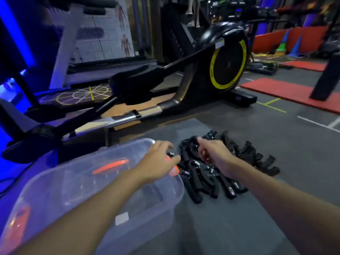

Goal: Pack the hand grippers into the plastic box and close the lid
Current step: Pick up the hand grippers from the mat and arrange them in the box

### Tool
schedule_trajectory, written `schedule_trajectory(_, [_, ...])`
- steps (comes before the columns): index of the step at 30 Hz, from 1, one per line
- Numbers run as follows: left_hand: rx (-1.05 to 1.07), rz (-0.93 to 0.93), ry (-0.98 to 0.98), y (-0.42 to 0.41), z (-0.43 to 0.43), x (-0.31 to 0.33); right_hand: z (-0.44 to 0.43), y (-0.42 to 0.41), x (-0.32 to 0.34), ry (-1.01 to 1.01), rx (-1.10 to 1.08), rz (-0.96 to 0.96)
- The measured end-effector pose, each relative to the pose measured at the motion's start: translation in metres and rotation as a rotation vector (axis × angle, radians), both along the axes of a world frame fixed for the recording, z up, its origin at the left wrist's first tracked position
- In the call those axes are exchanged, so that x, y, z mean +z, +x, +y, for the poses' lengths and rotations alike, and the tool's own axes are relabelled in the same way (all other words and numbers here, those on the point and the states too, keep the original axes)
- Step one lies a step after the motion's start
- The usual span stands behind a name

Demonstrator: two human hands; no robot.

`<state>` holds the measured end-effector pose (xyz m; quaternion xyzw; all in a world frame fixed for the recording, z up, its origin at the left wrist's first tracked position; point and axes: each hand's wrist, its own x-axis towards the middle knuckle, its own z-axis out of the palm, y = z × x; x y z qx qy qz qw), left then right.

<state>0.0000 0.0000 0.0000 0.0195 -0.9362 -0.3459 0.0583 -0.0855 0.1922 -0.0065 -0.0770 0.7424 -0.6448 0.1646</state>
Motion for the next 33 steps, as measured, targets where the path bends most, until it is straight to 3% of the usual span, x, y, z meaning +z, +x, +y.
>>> schedule_trajectory(2, [-0.043,-0.086,-0.221,0.001,0.006,-0.018,0.014,-0.001,-0.025,0.09,-0.03,0.017])
schedule_trajectory(8, [-0.032,-0.054,-0.425,0.006,0.009,-0.051,0.027,-0.008,-0.118,0.284,-0.116,-0.012])
schedule_trajectory(17, [-0.028,-0.069,-0.465,0.01,0.009,-0.057,0.007,-0.017,-0.174,0.602,-0.091,0.106])
schedule_trajectory(26, [-0.059,-0.079,-0.421,0.008,0.006,-0.049,0.001,-0.011,-0.165,0.514,-0.149,0.15])
schedule_trajectory(29, [-0.054,-0.103,-0.325,0.01,0.003,-0.03,0.009,-0.008,-0.136,0.491,-0.17,0.217])
schedule_trajectory(33, [0.025,0.006,-0.165,0.008,-0.004,0.001,0.017,-0.004,-0.07,0.438,-0.15,0.379])
